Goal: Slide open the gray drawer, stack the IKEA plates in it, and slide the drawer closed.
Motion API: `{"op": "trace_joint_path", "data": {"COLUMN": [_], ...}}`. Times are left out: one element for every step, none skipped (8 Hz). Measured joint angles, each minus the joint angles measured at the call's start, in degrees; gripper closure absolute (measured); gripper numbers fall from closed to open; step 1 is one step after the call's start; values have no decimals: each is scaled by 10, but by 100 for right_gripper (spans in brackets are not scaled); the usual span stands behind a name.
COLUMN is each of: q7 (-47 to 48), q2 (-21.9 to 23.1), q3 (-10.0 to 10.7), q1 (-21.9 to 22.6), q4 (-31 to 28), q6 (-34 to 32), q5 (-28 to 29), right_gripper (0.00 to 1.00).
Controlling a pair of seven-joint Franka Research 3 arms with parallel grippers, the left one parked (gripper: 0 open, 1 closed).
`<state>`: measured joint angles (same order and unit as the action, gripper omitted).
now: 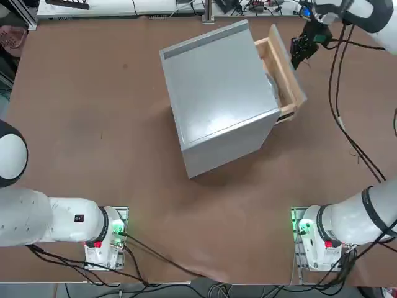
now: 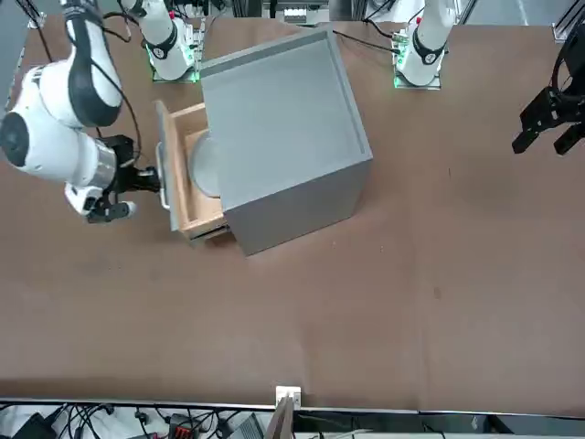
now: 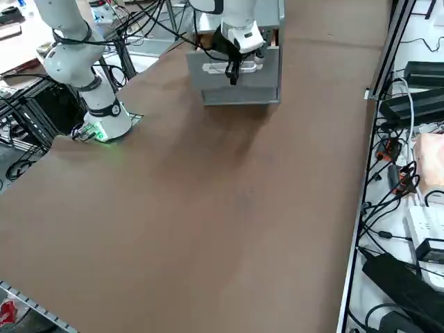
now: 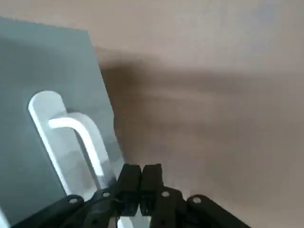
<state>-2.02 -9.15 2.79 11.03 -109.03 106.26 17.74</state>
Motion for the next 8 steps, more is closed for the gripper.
{"op": "trace_joint_path", "data": {"q7": [12,23,38,55,76,100,119,130], "q2": [0,0,0,0,-1,-1,-2,-2], "q3": [0,0,0,0,0,0,0,0], "q1": [15,28,41,53,69,87,105,117], "q4": [-6,-10,-13,-13,-14,-14,-15,-16], "q6": [0,2,3,4,8,13,19,22], "q5": [15,25,29,29,33,37,39,40], "right_gripper": [100,100,100,100,100,100,100,100]}}
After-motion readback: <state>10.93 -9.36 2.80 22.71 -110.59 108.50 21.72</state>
